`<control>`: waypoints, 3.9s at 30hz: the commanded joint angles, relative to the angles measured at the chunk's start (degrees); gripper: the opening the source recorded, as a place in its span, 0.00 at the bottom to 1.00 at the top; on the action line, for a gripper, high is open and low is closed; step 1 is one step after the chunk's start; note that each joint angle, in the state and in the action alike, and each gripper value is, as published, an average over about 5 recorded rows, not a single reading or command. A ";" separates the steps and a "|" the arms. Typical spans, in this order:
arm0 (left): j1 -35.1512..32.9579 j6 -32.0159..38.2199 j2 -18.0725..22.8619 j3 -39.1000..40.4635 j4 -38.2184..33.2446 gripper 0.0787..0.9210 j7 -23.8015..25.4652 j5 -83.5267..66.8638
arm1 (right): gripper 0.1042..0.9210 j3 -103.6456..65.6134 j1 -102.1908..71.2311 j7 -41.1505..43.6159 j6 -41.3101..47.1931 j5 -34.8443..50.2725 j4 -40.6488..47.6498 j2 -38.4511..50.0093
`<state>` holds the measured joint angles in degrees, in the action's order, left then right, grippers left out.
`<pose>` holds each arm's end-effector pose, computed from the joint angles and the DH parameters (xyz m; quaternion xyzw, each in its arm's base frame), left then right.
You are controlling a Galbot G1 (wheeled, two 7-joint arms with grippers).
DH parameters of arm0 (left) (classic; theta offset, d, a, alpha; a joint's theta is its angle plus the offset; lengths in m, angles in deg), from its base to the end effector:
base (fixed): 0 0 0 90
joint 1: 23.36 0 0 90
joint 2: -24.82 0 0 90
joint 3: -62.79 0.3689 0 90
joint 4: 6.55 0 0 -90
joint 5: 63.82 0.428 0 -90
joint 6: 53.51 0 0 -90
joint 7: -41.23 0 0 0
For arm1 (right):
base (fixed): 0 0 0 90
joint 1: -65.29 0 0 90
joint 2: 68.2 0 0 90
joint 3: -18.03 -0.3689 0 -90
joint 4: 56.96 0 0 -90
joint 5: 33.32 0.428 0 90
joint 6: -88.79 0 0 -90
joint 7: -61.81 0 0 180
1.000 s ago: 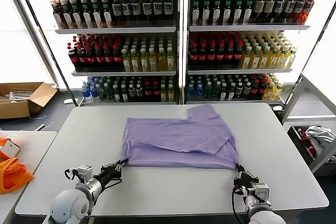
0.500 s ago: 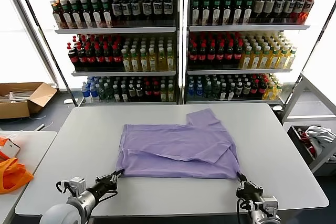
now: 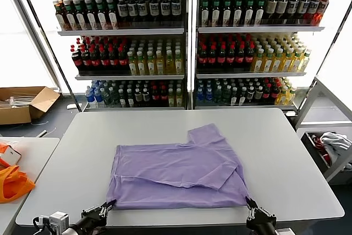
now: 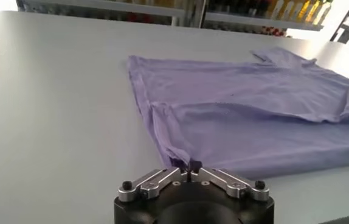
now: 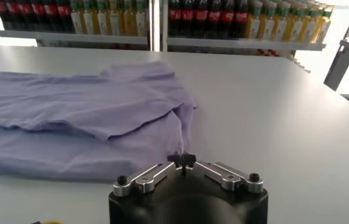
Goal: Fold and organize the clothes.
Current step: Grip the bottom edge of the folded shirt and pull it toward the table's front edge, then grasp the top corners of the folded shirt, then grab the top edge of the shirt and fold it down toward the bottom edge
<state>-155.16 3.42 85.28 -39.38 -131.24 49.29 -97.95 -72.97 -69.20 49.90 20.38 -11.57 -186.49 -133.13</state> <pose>0.2082 0.1263 -0.2833 -0.1356 -0.9324 0.0353 0.3332 0.1759 -0.0461 -0.2919 0.0300 -0.9678 0.0303 0.2481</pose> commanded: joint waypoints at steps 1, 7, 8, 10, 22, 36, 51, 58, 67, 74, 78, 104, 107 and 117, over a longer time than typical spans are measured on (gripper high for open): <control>2.39 -0.02 -3.00 -4.42 -0.71 0.20 1.19 -0.36 | 0.23 -6.92 4.74 1.80 0.80 7.67 -0.13 3.56; 10.99 0.06 -8.78 -5.16 4.89 0.40 3.74 -0.84 | 0.44 -7.94 19.29 8.88 0.67 10.05 7.25 11.11; 13.26 0.06 -9.92 -4.50 6.28 0.43 4.30 -1.24 | 0.47 -6.91 23.63 10.51 1.39 10.49 9.74 12.31; 18.18 0.07 -11.75 -2.28 9.17 0.50 5.35 -1.66 | 0.55 -3.64 31.99 13.38 3.14 11.35 15.03 14.21; 46.02 1.07 -13.92 18.33 30.25 0.87 10.53 -1.44 | 0.87 23.64 72.10 20.30 2.68 9.02 49.95 8.88; 54.90 3.20 -10.04 27.74 41.34 0.88 11.21 1.42 | 0.88 30.70 78.94 24.05 0.79 10.68 67.21 2.85; 52.51 4.35 -9.86 27.40 42.75 0.88 11.60 1.41 | 0.88 31.89 77.83 23.77 0.77 9.68 68.71 -1.24; 51.81 5.27 -9.73 27.60 43.43 0.87 12.66 1.37 | 0.88 32.54 77.82 22.90 1.19 9.58 70.00 -2.56; 51.56 5.52 -9.89 27.82 44.94 0.63 13.41 1.12 | 0.70 33.48 78.39 22.27 1.76 8.52 69.98 -4.21; 50.19 5.43 -10.29 27.01 43.41 0.38 13.70 0.37 | 0.44 33.84 78.04 22.38 1.60 8.74 68.28 -4.02; 50.26 5.66 -9.96 27.16 42.73 0.25 13.63 0.23 | 0.31 33.02 77.81 22.33 1.37 9.03 67.44 -4.19; 39.49 5.71 -11.88 17.51 24.29 0.01 9.81 -3.79 | 0.00 13.95 50.95 15.50 4.76 22.65 24.49 7.26; 36.76 5.98 -11.99 15.00 22.23 0.01 9.47 -3.09 | 0.00 11.49 44.40 14.96 4.77 22.48 19.29 7.62; 27.02 4.38 -11.73 7.05 14.49 0.01 7.19 -2.40 | 0.00 4.08 31.00 14.24 4.73 21.17 9.94 6.68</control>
<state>-117.35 9.06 73.48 -23.95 -107.65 57.94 -100.83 -61.50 -23.28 65.00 24.89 9.15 -163.81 -127.42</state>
